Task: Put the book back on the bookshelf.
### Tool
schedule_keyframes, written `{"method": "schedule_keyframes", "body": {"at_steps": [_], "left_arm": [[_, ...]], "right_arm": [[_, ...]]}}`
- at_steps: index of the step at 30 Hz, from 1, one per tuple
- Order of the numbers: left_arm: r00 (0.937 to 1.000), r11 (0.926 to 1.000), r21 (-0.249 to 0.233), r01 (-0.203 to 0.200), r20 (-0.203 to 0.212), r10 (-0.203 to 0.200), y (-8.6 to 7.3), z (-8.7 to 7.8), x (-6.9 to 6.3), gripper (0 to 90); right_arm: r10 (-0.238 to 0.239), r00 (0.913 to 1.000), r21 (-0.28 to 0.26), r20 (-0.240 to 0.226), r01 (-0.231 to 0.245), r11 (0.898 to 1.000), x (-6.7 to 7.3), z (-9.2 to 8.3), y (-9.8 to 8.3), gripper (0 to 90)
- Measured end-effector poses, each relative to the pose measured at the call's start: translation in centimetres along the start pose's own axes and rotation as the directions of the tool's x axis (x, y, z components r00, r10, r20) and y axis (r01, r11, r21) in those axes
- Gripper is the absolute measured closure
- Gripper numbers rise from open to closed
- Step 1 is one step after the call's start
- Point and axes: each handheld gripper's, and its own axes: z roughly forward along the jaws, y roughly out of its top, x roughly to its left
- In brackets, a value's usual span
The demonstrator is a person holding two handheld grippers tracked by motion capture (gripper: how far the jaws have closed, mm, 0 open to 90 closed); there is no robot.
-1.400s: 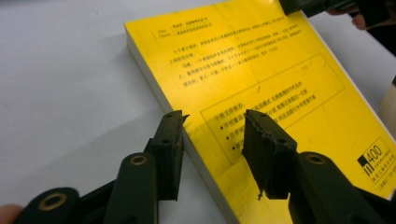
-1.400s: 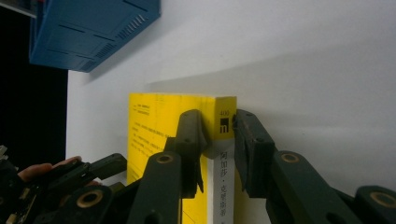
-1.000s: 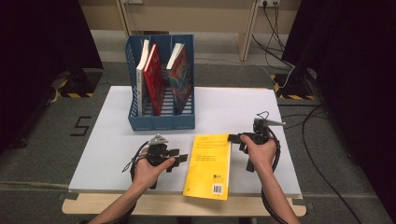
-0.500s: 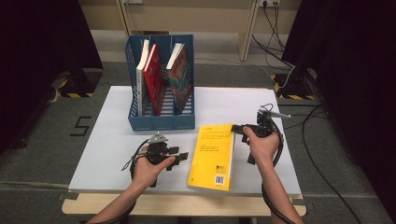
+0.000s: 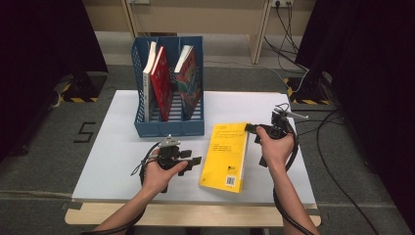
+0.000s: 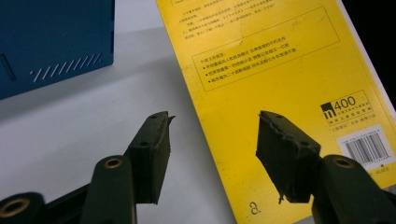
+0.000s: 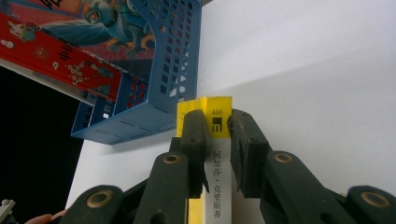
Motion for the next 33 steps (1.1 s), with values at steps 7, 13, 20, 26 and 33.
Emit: {"method": "schedule_keyframes", "body": {"at_steps": [7, 13, 20, 26, 33], "left_arm": [[0.9998, 0.9998, -0.011, -0.017, 0.001, 0.017, 0.8, 0.3, -0.5, 42.4], [0.9990, 0.9989, -0.022, -0.042, -0.016, 0.042, 1.0, 0.4, -0.7, 39.3], [0.9980, 0.9978, -0.029, -0.060, -0.024, 0.059, 1.5, 0.5, -0.9, 37.6], [0.9976, 0.9972, -0.036, -0.066, -0.020, 0.066, 2.0, 0.7, -0.9, 37.3], [0.9969, 0.9961, -0.043, -0.076, -0.023, 0.076, 2.7, 0.9, -1.0, 36.8]], "right_arm": [[-0.016, 0.9998, -0.030, 0.011, 0.017, 0.999, 0.9, -0.1, 0.4, 77.3], [-0.023, 0.9996, -0.061, 0.019, 0.024, 0.998, 1.4, -0.3, 0.8, 77.3], [-0.042, 0.9988, -0.089, 0.026, 0.044, 0.995, 2.1, -0.1, 1.1, 77.3], [-0.060, 0.9979, -0.101, 0.026, 0.062, 0.993, 2.7, -0.2, 1.6, 77.3], [-0.073, 0.9969, -0.099, 0.032, 0.075, 0.992, 3.1, 0.2, 2.0, 77.3]]}}
